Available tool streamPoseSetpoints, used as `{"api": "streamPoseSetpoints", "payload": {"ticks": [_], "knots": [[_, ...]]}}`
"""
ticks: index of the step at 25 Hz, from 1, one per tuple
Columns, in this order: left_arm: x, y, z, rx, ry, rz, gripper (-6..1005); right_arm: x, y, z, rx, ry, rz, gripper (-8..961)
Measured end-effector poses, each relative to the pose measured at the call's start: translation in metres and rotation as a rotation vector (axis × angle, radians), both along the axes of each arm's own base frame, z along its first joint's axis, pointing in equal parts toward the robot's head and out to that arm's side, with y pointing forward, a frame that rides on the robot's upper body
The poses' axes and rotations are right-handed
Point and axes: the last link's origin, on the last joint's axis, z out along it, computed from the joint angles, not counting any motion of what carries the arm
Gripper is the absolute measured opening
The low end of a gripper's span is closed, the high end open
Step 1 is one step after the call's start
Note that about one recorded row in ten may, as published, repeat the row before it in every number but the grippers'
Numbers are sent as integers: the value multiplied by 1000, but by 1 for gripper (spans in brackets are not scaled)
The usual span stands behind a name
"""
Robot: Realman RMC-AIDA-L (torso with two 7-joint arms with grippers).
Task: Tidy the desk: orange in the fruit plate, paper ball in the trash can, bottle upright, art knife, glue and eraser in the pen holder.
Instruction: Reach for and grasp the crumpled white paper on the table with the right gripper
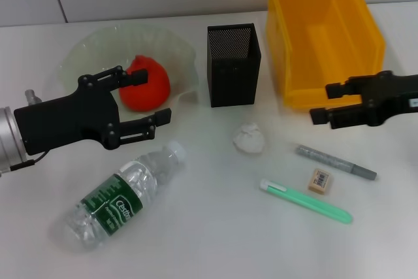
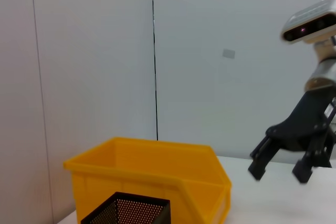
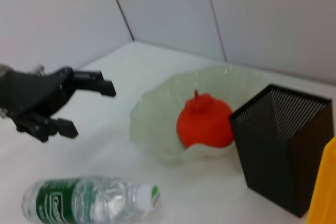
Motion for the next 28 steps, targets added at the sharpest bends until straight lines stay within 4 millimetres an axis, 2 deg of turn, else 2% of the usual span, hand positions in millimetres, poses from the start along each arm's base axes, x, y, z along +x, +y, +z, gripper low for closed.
{"api": "streamPoseSetpoints", "payload": {"ticks": [8, 20, 28], "knots": [[2, 0, -1, -6, 1, -7, 808, -18, 25, -32, -110, -163, 5, 804], [2, -4, -5, -25, 4, -23, 808, -58, 45, -55, -210, -318, 43, 803], [0, -8, -5, -20, 7, -32, 808, -64, 50, -79, -228, -410, 34, 803]]}}
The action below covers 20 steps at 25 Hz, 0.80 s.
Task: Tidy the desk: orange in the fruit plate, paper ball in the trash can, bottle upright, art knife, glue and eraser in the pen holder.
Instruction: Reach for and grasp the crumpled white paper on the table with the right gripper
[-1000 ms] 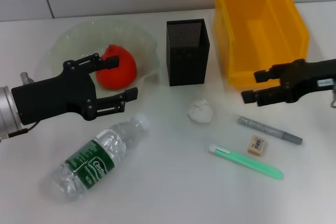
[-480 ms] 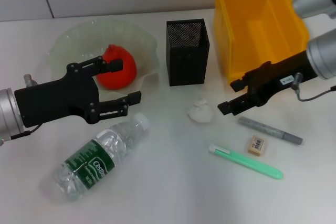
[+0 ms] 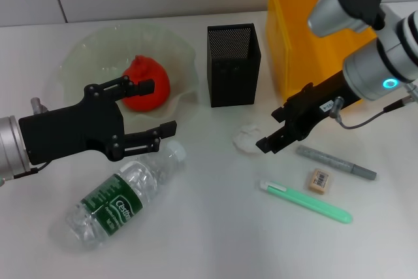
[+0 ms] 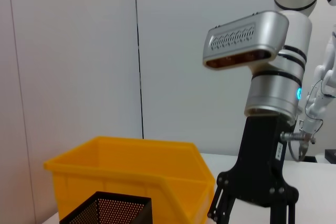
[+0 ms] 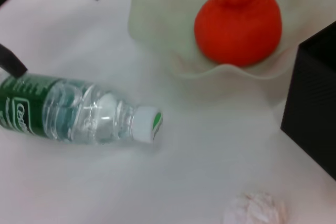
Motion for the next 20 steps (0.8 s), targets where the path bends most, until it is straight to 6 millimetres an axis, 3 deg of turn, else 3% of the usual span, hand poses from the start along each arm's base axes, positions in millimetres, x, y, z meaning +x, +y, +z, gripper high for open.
{"api": "streamPoseSetpoints", "payload": {"ticks": [20], "knots": [[1, -3, -1, -6, -4, -22, 807, 0, 14, -26, 11, -66, 16, 803]]}}
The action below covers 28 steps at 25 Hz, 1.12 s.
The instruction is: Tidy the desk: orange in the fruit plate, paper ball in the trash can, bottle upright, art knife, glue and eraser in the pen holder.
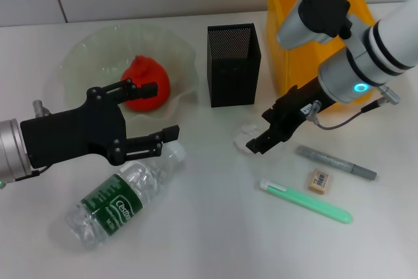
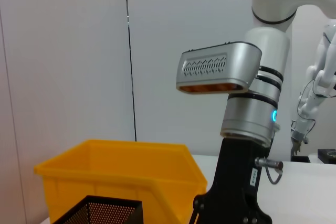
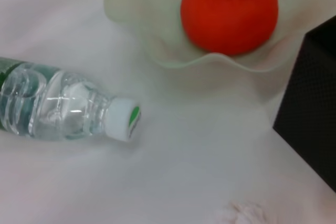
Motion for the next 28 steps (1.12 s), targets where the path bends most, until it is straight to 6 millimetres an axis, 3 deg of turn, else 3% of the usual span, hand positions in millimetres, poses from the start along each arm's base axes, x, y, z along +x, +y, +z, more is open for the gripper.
{"api": "streamPoseSetpoints", "payload": {"ticks": [18, 28], "knots": [[0, -1, 0, 11, -12, -6, 807, 2, 5, -19, -3, -30, -2, 803], [0, -1, 1, 13, -11, -4, 806, 0, 7, -19, 7, -26, -2, 648]]}}
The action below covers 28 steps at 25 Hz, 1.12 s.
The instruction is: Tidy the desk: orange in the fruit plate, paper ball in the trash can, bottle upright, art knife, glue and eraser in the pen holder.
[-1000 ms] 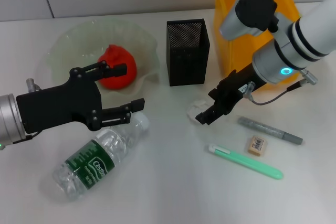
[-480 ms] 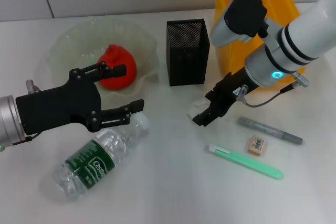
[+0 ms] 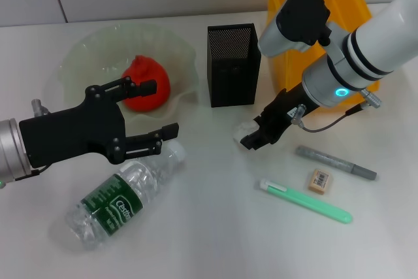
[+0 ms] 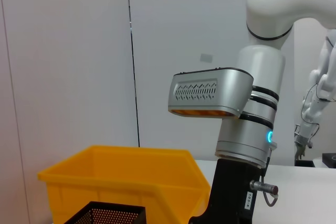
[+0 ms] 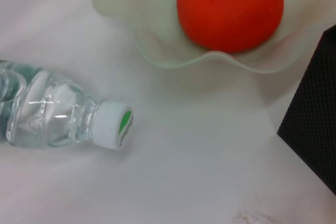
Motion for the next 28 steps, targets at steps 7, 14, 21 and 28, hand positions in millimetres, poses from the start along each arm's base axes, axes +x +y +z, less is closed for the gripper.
{"api": "streamPoseSetpoints", "payload": {"ticks": [7, 14, 21, 28], "knots": [[-2, -2, 0, 4, 2, -2, 806, -2, -1, 4, 13, 13, -6, 501], [-5, -4, 2, 6, 4, 3, 806, -5, -8, 20, 47, 49, -16, 368], [-7, -7, 7, 11, -8, -1, 806, -21, -18, 39, 105, 50, 41, 353], [-10, -6, 11, 28, -15, 12, 806, -53, -12, 45, 144, 155, 111, 352]]}}
